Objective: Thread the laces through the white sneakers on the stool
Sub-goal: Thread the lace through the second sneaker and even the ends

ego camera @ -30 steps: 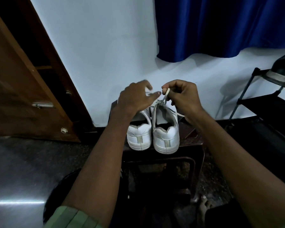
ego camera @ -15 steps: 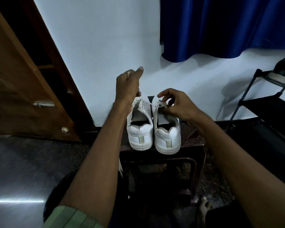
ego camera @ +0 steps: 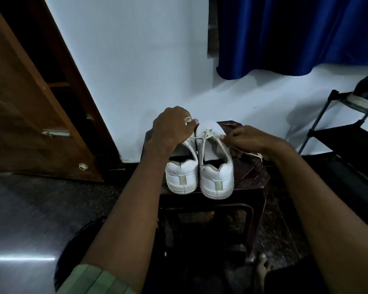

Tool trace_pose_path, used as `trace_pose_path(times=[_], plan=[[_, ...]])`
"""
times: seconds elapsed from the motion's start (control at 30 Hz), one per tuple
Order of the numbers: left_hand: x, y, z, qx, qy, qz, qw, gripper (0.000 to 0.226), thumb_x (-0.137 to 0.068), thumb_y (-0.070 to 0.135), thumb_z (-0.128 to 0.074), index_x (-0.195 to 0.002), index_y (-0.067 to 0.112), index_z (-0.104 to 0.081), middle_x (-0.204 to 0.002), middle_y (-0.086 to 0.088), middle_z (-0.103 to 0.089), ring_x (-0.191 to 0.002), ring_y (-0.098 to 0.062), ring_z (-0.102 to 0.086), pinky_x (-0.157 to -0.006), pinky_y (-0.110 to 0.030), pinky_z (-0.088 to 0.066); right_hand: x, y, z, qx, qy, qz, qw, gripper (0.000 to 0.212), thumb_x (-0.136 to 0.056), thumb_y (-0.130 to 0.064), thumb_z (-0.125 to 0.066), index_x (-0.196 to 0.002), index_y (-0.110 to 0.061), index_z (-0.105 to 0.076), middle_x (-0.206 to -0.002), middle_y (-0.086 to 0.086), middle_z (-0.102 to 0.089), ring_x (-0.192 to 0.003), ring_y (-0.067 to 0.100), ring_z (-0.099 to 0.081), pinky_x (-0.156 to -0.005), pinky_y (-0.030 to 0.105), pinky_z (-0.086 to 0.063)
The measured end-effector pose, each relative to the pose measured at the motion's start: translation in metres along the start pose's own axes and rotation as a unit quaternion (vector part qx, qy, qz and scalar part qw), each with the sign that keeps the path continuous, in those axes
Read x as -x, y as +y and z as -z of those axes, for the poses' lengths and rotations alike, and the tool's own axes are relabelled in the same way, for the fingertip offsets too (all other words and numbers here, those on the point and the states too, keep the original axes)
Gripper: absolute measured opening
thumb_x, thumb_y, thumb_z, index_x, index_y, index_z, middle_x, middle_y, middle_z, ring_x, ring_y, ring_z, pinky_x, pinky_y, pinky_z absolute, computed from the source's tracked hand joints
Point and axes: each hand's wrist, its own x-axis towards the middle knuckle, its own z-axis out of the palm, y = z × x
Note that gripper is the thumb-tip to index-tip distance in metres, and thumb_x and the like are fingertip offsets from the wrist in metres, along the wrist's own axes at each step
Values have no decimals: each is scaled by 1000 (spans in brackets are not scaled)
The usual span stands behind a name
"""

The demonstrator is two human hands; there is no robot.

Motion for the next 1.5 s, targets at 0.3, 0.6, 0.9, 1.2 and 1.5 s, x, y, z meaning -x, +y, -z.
trace_pose_path(times=[0.3, 0.6, 0.9, 1.2, 1.5], plan=[[0, 19, 3, 158, 27, -96, 982, 25, -106, 25, -52, -109, 28, -76, -117, 9, -69, -114, -13, -60, -98, -35, -44, 7, -21, 8, -335, 103, 108, 930, 23, -101, -27, -67, -91, -7, -74, -58, -2, -41, -51, 10, -33, -49, 22, -31], [7, 46, 10, 411, -102, -25, 906, 35, -101, 46, -64, -82, 21, -79, -69, 3, -57, -67, -10, -50, -71, -27, -44, 23, -34, 9, -351, 111, 140, 919, 22, -96, -20, -73, -94, 2, -72, -53, -3, -54, -43, 5, -43, -42, 17, -35], [-9, 30, 8, 524, -10, 244, 816, 25, -103, 30, -52, -80, 19, -55, -66, 3, -53, -55, -14, -41, -49, -24, -35, 15, -12, 23, -303, 130, 86, 940, 24, -97, -26, -72, -92, -3, -75, -51, -7, -46, -42, 5, -33, -43, 18, -27], [-3, 41, -4, 293, 67, -1, 954, 53, -93, 40, -75, -133, 19, -49, -131, 4, -37, -92, -9, -61, -81, -18, -51, 5, -28, 13, -606, -18, 88, 790, 21, -108, -13, -41, -98, -12, -59, -60, -6, -32, -47, 7, -22, -42, 20, -22], [6, 56, 3, 282, -166, -82, 942, 67, -94, 73, -52, -88, 11, -74, -82, -2, -75, -82, -25, -70, -88, -46, -55, -11, -36, 6, -848, -5, 94, 522, 36, -110, -9, -33, -82, -11, -55, -62, -1, -41, -45, 11, -33, -52, 23, -31]])
